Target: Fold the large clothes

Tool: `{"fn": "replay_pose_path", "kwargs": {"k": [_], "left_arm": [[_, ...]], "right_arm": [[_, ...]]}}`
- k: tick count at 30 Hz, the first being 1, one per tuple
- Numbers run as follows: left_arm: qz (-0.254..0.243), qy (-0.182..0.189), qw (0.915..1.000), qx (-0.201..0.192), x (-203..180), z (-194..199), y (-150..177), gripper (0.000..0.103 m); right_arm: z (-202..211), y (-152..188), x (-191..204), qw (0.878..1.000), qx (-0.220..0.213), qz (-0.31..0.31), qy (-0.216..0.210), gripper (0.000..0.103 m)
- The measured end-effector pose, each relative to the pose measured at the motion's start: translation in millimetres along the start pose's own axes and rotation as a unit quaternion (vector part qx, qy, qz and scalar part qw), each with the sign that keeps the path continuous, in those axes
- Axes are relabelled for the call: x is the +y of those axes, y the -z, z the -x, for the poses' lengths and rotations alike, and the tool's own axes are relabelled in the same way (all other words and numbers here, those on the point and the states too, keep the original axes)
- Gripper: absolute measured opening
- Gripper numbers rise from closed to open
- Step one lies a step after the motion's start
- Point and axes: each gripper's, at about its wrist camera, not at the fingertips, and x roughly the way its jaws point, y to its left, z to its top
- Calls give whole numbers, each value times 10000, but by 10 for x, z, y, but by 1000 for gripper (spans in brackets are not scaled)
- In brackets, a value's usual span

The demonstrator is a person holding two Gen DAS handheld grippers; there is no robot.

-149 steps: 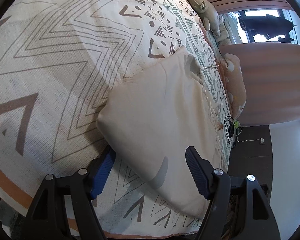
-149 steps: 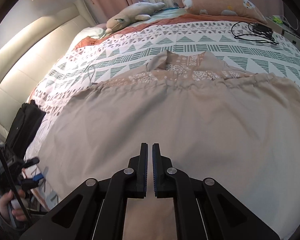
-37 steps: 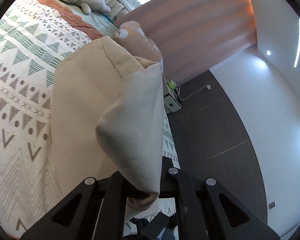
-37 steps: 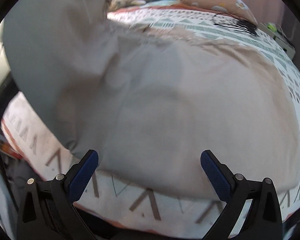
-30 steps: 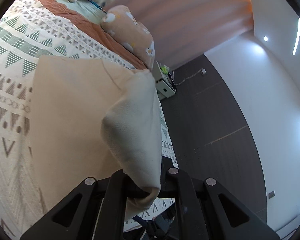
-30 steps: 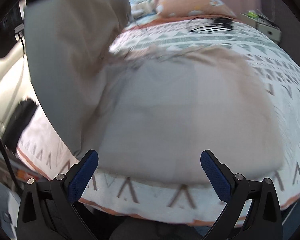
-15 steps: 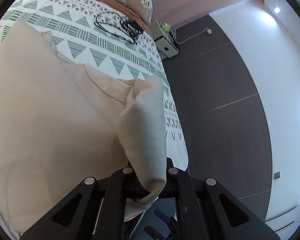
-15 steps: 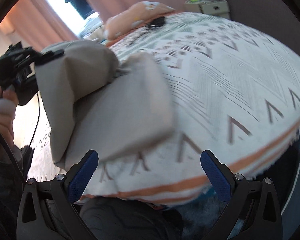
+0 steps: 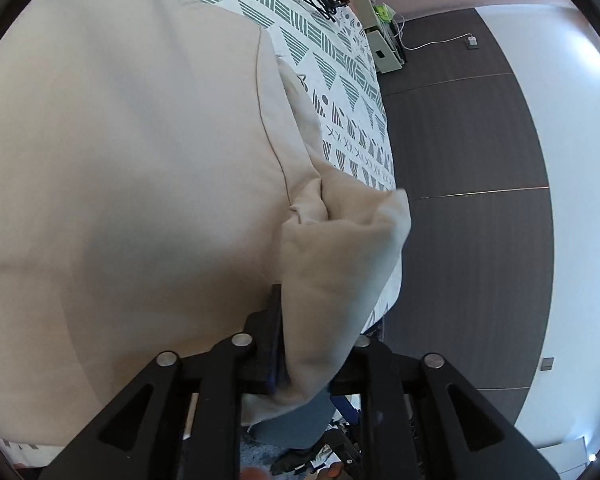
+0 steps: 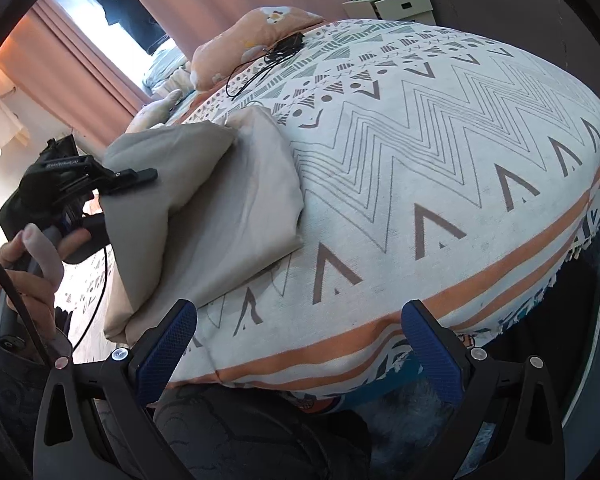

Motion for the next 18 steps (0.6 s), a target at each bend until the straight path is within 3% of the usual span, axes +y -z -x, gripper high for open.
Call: {"fn": "replay_pose_path", "kwargs": {"k": [1, 2, 3, 4, 11, 18], "left_arm": [[30, 71, 10000, 10, 19, 31, 35, 35], [56, 143, 9999, 13, 46, 52, 55, 63], [78, 238, 9997, -12, 69, 85, 77, 99], [88, 334, 9994, -81, 95, 125, 95, 103], [-114, 197, 9985, -507, 212, 706, 390, 103], [-509, -671, 9889, -1223, 415, 1327, 665, 103]], "right_arm": [[-5, 2, 15, 10000, 1, 17, -14, 102], [12, 23, 38, 10000, -5, 47, -23, 102], [30, 42, 50, 10000, -10, 75, -30, 102], [33, 44, 58, 9999, -13, 97, -40, 102], [225, 101, 139, 9995, -166, 164, -191, 102], [405, 144, 223, 9971, -390, 111, -648, 100]]}}
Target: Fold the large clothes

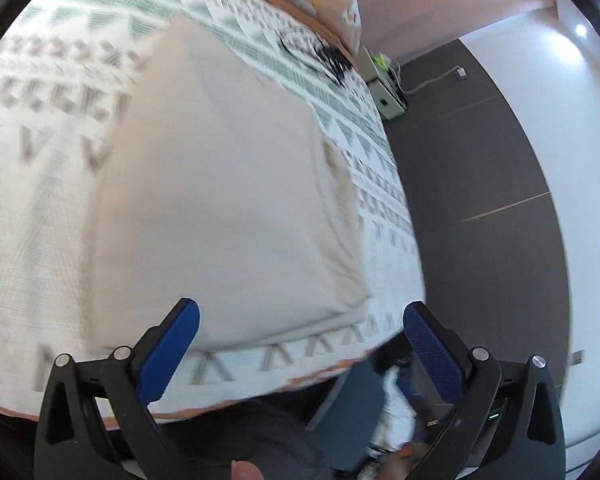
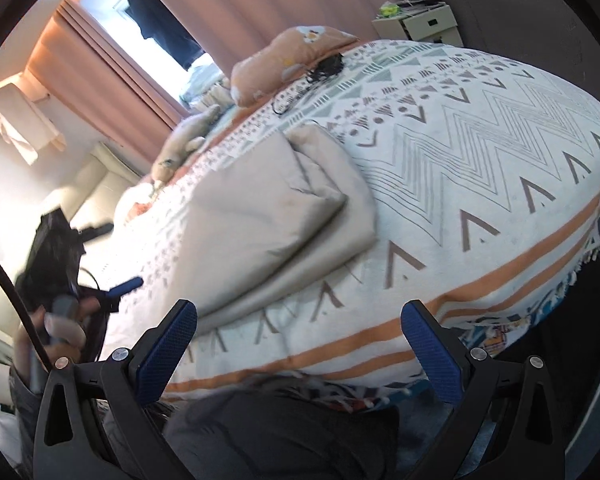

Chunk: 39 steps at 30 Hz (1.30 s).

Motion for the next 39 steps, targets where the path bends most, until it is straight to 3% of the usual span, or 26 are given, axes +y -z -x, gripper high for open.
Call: {"fn": "replay_pose_path", "kwargs": {"k": [5, 10, 14, 20, 24, 31, 33, 35, 36, 38, 39], "left_arm": [[92, -316, 9991, -265, 306, 303, 61, 103], [-56, -641, 9967, -487, 466, 547, 32, 103], [82, -482, 9975, -502, 636, 606, 24, 103], [200, -353, 9981, -454, 834, 409, -69, 103], [442, -279, 9982, -292, 951, 178, -135, 98], [621, -470, 9969, -146, 1136, -96, -216, 92], [711, -503, 9962, -56, 1182, -159, -221, 80], [784, -504, 9956, 39, 1215, -216, -217, 76], [806, -484, 9955, 66, 1234, -242, -212, 76], [838, -460, 9953, 126, 1248, -295, -181, 76], [857, -422, 9953, 166, 1258, -325, -166, 75]], "right_arm": [[-147, -36, -4, 9997, -2, -58, -231, 87], [-414, -159, 16, 9988, -1, -204, -439, 83], [-643, -197, -39, 9974, 174, -447, -530, 74], [-971, -369, -132, 9957, 347, -696, -513, 67], [-1288, -524, -184, 9947, 574, -759, -397, 61], [-1687, -685, -207, 9934, 693, -835, -362, 58], [-1774, -721, -186, 9939, 728, -759, -331, 58], [-1824, -737, -160, 9947, 732, -657, -302, 57], [-1867, -749, -139, 9951, 752, -588, -249, 55], [-1918, -760, -112, 9957, 782, -483, -64, 31], [-1935, -771, -106, 9959, 776, -455, -45, 25]]}}
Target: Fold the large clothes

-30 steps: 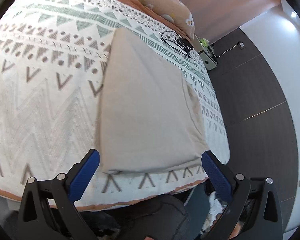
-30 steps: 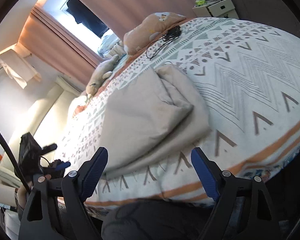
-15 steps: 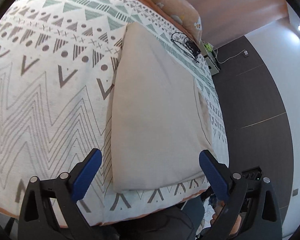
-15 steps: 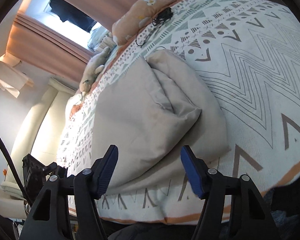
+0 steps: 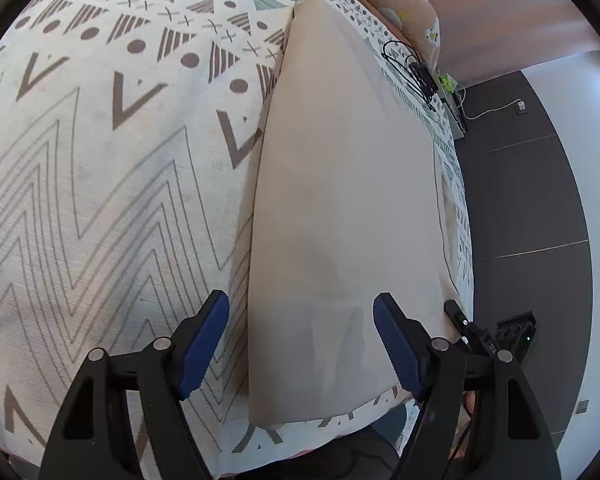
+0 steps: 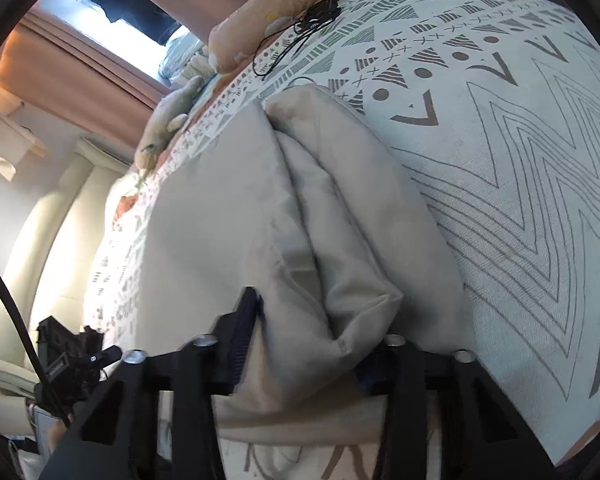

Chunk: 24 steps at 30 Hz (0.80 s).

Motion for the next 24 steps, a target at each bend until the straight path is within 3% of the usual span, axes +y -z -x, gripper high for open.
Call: {"fn": "replay_pose_path", "kwargs": {"k": [1, 5, 9, 17, 24], "left_arm": [[18, 33, 10000, 52, 3, -30, 15, 75], [-45, 52, 9997, 230, -39, -95, 74, 68], [-160, 27, 9997, 205, -104, -69, 108, 68], [-194, 257, 9993, 215, -189, -6, 110, 65], [-160, 217, 9992, 306, -225, -77, 59, 65]], "right_arm": [[24, -7, 11, 9999, -68, -3, -77, 15], [259, 47, 125, 9989, -419, 126, -177, 10], [454, 158, 194, 9976, -624, 244, -175, 9], [701, 305, -120, 9967, -754, -146, -278, 9], [762, 376, -301, 9953, -828, -373, -338, 9]]}}
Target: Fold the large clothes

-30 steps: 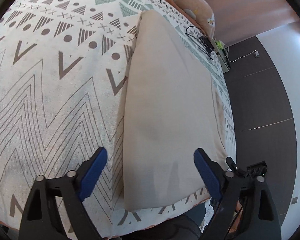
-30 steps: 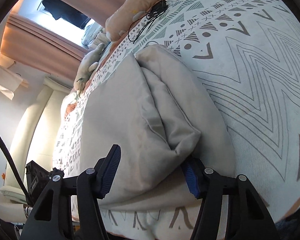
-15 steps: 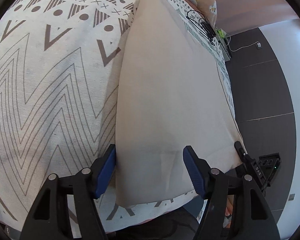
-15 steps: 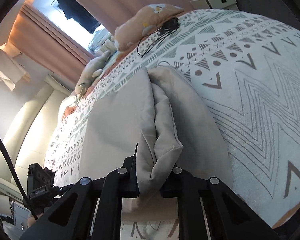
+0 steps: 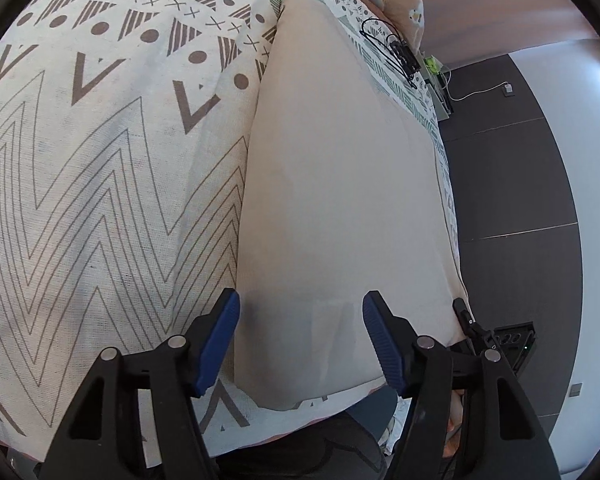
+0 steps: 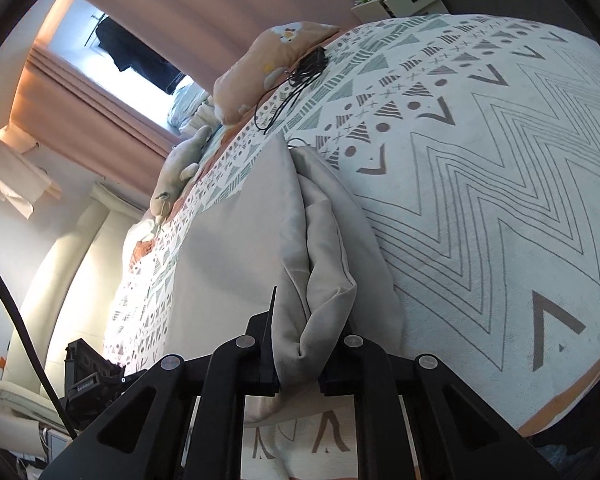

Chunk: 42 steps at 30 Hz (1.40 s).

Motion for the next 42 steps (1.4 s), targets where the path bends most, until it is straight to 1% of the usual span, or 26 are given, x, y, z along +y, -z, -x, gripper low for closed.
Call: {"fn": "replay_pose_path", "kwargs": {"k": [4, 10, 13, 15, 16, 17, 18, 19, 20, 22, 24, 28, 31, 33, 36, 39, 42], "left_arm": [[-50, -26, 9999, 89, -32, -94, 6, 65], [14, -233, 9997, 59, -57, -185, -25, 65], [44, -294, 9995, 60, -65, -232, -58, 65], [35, -348, 9994, 60, -84, -257, -83, 65], [29, -372, 9993, 60, -95, -268, -102, 65], [25, -394, 9992, 62, -126, -294, -141, 65], [30, -409, 9991, 57, -136, -303, -160, 65], [38, -418, 9991, 54, -135, -307, -180, 65], [46, -426, 9991, 48, -139, -316, -200, 65], [57, -437, 9990, 35, -136, -333, -233, 65], [72, -440, 9990, 16, -134, -356, -268, 65], [82, -446, 9990, -4, -120, -390, -354, 65], [99, -443, 9990, -34, -117, -419, -452, 65], [120, -433, 9990, -56, -112, -447, -527, 65], [96, -418, 9990, -90, -116, -487, -636, 65], [100, -398, 9991, -103, -119, -533, -758, 65], [80, -408, 9991, -109, -129, -569, -878, 65]], "right_arm": [[0, 17, -142, 9998, 90, -178, -54, 9], [6, 95, -286, 9971, 398, -492, -412, 10], [43, 65, -337, 9959, 556, -507, -511, 12], [94, 37, -304, 9968, 572, -365, -420, 16], [132, 16, -276, 9978, 545, -237, -307, 22], [157, -6, -240, 9984, 517, -107, -207, 40], [182, -26, -199, 9986, 490, 12, -180, 55], [211, -54, -167, 9987, 470, 106, -189, 89], [237, -83, -138, 9987, 428, 191, -179, 97], [247, -138, -96, 9984, 419, 362, -148, 97], [211, -201, -111, 9980, 486, 361, -182, 97], [38, -434, -121, 9966, 693, 399, -220, 97], [-231, -623, -73, 9927, 1045, 500, -349, 97], [-410, -720, -5, 9881, 1292, 780, -297, 97], [-686, -880, 42, 9818, 1616, 945, -324, 97], [-944, -1055, 48, 9773, 1835, 1040, -200, 97], [-1176, -1190, 71, 9733, 2024, 1056, -239, 97]]}}
